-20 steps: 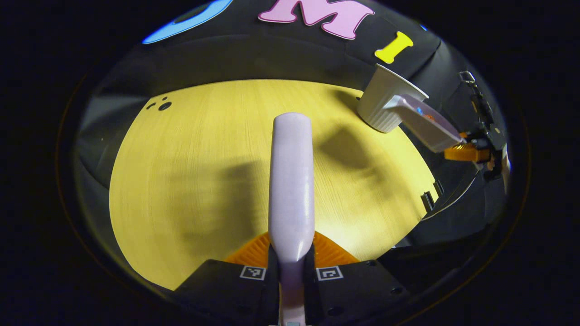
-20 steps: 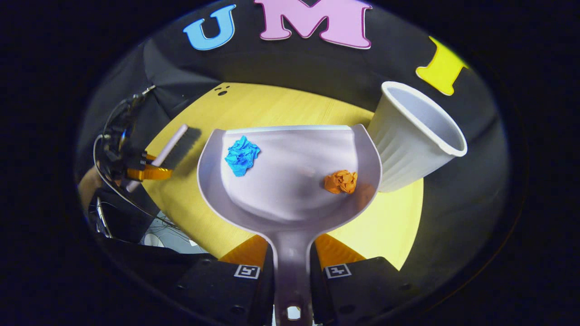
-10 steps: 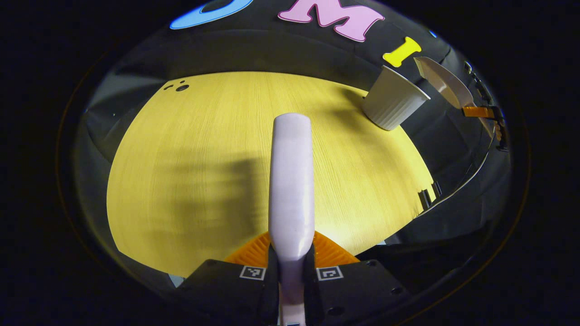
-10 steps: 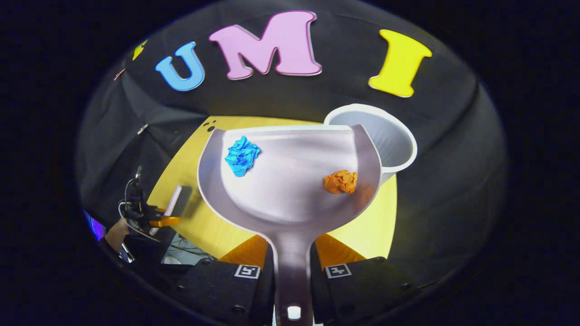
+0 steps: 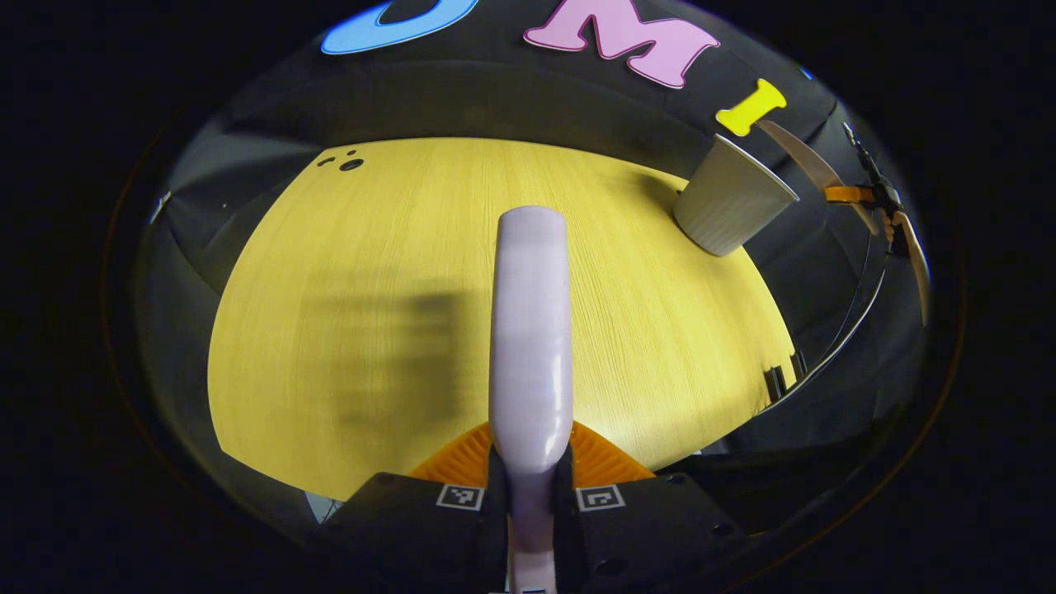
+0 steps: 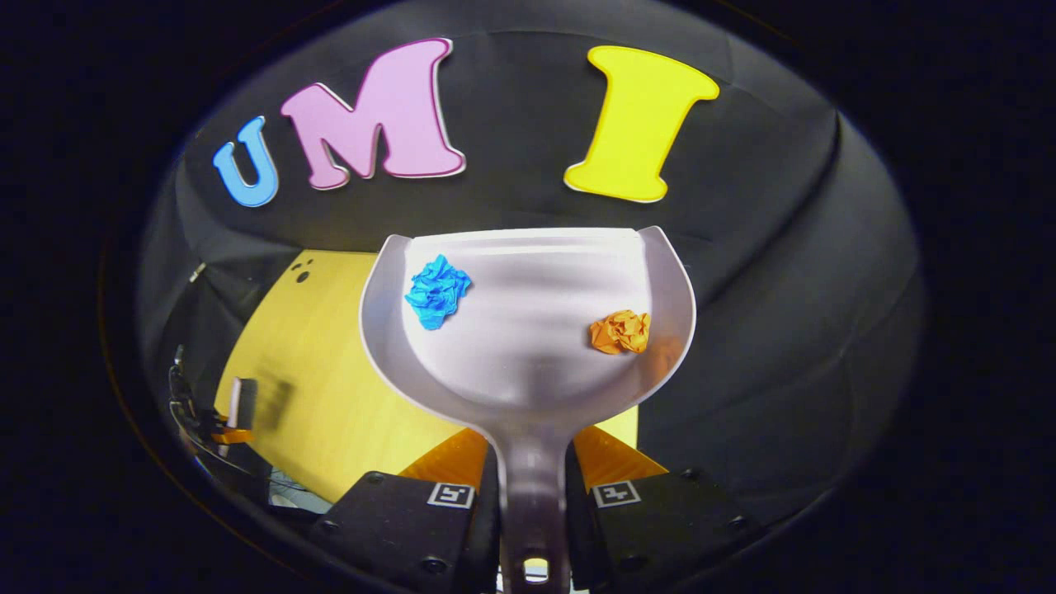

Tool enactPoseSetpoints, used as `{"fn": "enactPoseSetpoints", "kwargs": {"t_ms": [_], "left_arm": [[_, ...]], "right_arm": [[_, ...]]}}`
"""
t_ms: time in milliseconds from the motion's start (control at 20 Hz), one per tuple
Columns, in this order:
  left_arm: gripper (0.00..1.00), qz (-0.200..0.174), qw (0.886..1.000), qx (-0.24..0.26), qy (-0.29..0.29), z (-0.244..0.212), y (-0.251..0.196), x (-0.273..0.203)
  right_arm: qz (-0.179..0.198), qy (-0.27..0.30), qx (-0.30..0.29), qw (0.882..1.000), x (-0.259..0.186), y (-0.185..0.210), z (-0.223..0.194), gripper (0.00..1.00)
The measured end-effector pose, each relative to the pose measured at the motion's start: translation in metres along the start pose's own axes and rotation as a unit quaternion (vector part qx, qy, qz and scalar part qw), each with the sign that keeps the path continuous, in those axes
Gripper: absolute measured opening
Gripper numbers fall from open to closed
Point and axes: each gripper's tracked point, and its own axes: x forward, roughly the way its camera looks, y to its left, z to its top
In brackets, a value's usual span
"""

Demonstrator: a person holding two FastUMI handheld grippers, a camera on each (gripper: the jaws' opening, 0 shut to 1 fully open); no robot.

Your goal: Pick up the small broom and dustpan from the desktop, sweep the trash into the dustpan with the broom, and then empty the trash into the garbage bin.

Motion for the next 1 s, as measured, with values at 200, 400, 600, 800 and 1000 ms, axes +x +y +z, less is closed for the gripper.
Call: {"fn": "enactPoseSetpoints", "kwargs": {"t_ms": [200, 400, 600, 800, 1000], "left_arm": [[0.26, 0.007, 1.0, -0.025, -0.008, 0.016, -0.002, -0.003], [0.25, 0.015, 0.999, -0.034, -0.003, 0.021, 0.0, 0.0], [0.25, 0.018, 0.999, -0.042, 0.003, 0.023, 0.002, 0.006], [0.25, 0.021, 0.999, -0.049, 0.004, 0.027, 0.004, 0.012], [0.27, 0.028, 0.998, -0.055, 0.002, 0.03, 0.005, 0.015]], "right_arm": [[-0.041, 0.016, -0.037, 0.998, 0.03, -0.032, 0.001, 0.37], [-0.065, 0.041, -0.086, 0.993, 0.048, -0.044, -0.006, 0.37], [-0.107, 0.059, -0.167, 0.978, 0.058, -0.062, 0.0, 0.37], [-0.143, 0.077, -0.26, 0.952, 0.057, -0.071, 0.007, 0.32], [-0.163, 0.095, -0.381, 0.905, 0.057, -0.082, 0.024, 0.37]]}}
